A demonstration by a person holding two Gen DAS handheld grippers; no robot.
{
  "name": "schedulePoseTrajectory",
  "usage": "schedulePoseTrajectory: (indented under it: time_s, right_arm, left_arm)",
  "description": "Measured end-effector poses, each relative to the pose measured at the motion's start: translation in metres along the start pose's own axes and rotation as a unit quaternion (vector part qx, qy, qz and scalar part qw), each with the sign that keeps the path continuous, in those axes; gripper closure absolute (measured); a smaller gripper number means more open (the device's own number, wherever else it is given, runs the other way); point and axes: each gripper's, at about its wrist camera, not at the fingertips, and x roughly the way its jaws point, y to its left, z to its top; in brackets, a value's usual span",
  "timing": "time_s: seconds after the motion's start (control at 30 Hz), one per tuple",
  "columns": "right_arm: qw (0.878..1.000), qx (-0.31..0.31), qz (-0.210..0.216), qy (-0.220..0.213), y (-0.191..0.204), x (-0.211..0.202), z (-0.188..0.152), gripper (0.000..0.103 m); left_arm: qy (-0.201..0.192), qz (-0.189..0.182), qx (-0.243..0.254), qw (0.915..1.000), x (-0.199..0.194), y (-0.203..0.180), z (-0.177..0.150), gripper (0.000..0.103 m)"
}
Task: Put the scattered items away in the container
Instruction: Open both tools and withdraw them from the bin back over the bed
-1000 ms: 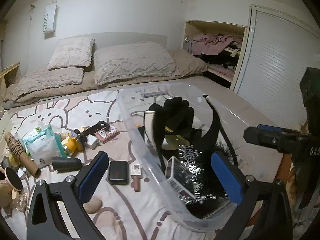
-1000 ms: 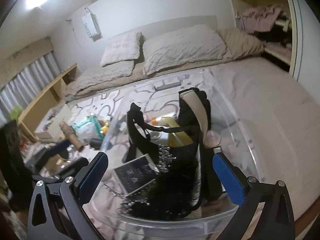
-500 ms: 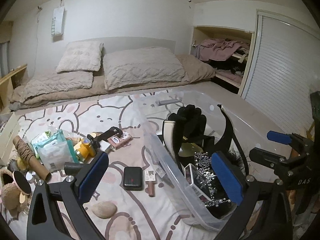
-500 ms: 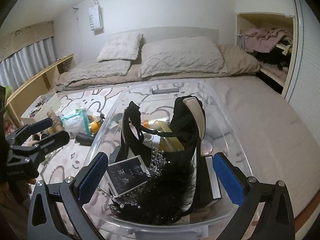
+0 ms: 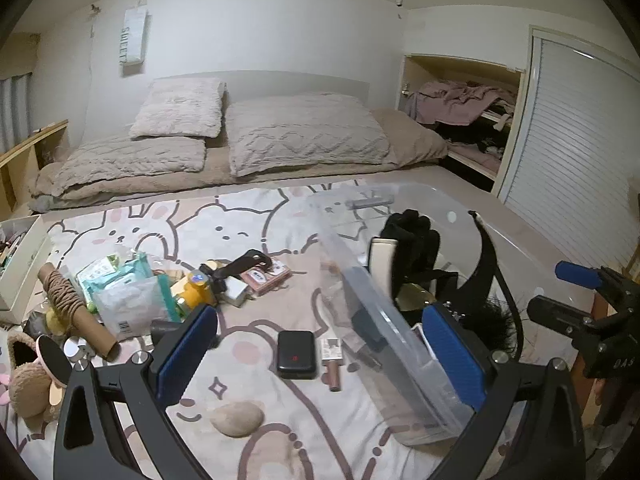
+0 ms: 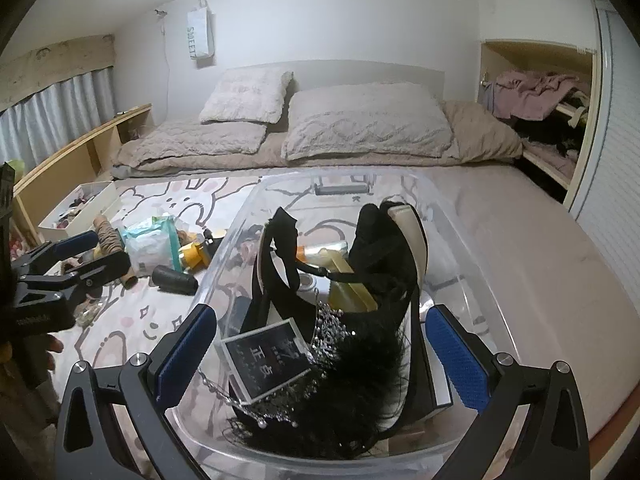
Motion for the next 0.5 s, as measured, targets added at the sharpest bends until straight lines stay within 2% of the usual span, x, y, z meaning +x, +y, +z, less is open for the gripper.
schedulePoseTrajectory:
  time_s: [0.27, 0.5]
  right_arm:
    - [0.999, -0.03, -0.004, -0.009, 0.034, -0.003, 0.014, 0.0]
    - [0.998, -0.049, 0.016, -0.022, 0.075, -0.011, 0.028, 0.0]
  left_arm:
    - [-0.015, 0.019, -0.018, 0.9995, -0.019, 0.034, 0.005, 0.0]
    - [-0.033, 0.035, -0.035, 0.9982, -0.041, 0.066, 0.008, 0.0]
